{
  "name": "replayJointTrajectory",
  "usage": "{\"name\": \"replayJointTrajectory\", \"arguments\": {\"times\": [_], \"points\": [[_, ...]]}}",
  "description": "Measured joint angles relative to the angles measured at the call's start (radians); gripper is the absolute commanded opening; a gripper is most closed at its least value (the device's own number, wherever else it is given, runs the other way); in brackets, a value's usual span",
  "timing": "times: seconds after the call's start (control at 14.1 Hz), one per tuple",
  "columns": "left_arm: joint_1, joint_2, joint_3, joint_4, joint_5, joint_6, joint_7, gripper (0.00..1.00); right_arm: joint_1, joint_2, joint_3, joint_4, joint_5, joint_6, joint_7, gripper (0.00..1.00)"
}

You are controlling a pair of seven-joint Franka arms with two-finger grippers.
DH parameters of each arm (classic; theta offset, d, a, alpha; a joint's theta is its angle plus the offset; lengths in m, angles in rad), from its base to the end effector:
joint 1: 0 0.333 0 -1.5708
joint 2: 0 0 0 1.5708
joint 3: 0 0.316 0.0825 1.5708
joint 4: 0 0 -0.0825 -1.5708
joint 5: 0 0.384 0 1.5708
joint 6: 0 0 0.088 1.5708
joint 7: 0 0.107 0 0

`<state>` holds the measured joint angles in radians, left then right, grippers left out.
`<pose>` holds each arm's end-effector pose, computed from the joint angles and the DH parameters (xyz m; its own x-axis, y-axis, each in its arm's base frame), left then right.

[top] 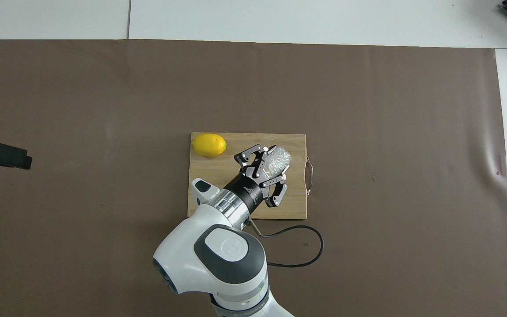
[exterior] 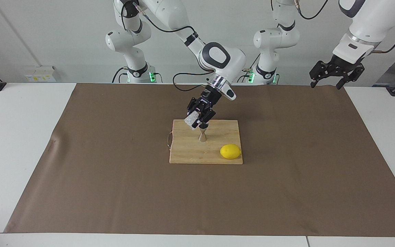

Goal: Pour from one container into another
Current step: 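Tilt the white cup with the right gripper above the metal cup, then carry the white cup with the right gripper back beside the board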

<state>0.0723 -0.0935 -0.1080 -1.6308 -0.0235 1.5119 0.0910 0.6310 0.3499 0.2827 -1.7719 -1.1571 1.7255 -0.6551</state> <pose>0.5186 -0.0240 0.6411 0.9916 -0.1270 -0.0246 -0.1266 -0.9918 0.0157 0.4594 0.4320 0.3848 -0.0833 0.5936 -0.8005 0.7736 0.5448 0.3235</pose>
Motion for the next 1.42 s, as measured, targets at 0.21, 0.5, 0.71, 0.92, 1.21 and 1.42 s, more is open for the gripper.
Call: {"name": "replayJointTrajectory", "arguments": {"times": [0.21,0.5,0.71,0.92,1.21,1.42], "points": [[0.0,0.0,0.0,0.0,0.001,0.0,0.0,1.0,0.0,-0.001,0.0,0.0,0.0,0.001,0.015,0.19],[0.0,0.0,0.0,-0.001,0.001,0.0,0.0,1.0,-0.017,-0.018,0.0,0.001,0.037,0.022,0.022,0.19],[0.0,0.0,0.0,-0.001,0.001,0.0,0.0,1.0,-0.046,-0.055,0.0,0.001,0.11,0.053,0.022,0.19],[0.0,0.0,0.0,-0.002,0.001,0.0,0.0,1.0,-0.057,-0.066,0.0,0.001,0.151,0.08,0.022,0.19],[0.0,0.0,0.0,-0.002,0.001,0.0,0.0,1.0,-0.07,-0.068,0.0,0.004,0.198,0.109,0.022,0.19],[0.0,0.0,0.0,-0.002,0.001,0.0,0.0,1.0,-0.11,-0.081,0.0,0.006,0.24,0.15,0.016,0.19]]}}
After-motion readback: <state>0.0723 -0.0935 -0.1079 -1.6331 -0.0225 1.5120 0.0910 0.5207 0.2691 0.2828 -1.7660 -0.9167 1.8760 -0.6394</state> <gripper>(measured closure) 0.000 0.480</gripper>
